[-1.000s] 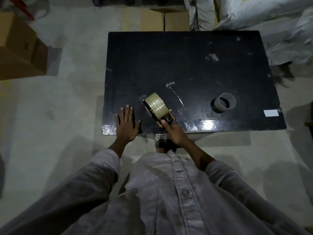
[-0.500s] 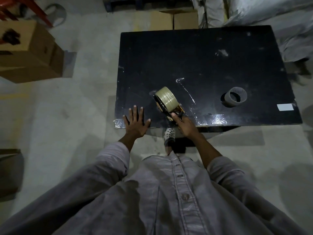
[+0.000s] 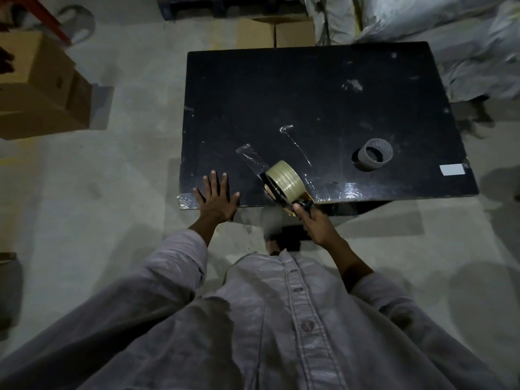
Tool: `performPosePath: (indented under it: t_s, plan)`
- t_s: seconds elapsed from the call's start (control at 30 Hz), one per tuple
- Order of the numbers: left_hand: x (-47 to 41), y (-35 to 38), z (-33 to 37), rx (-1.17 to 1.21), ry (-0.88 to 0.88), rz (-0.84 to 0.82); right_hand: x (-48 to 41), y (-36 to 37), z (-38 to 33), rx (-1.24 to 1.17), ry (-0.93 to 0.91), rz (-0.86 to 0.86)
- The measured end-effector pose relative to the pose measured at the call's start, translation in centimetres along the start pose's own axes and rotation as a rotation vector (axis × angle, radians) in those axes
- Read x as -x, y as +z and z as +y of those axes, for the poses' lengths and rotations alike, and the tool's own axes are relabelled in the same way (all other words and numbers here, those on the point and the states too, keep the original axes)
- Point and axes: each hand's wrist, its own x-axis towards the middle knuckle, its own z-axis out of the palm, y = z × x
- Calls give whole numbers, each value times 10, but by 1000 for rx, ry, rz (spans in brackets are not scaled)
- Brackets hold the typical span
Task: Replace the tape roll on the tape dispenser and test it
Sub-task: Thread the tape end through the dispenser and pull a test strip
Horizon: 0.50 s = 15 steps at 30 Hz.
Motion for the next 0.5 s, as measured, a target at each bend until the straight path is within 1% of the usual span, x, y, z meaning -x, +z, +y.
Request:
performPosePath:
  t_s: [0.07, 0.2, 0.33, 0.5]
  plan:
    - [2, 4, 2, 0, 17, 35, 11, -3, 17, -13, 19, 12]
    - [12, 20, 13, -23, 157, 81, 34, -9, 31, 7, 10, 37]
    - [14, 21, 25, -3, 142, 60, 46, -11, 47, 52, -4, 80]
    - [22, 26, 15, 10, 87, 64, 71, -12, 70, 38, -37, 112]
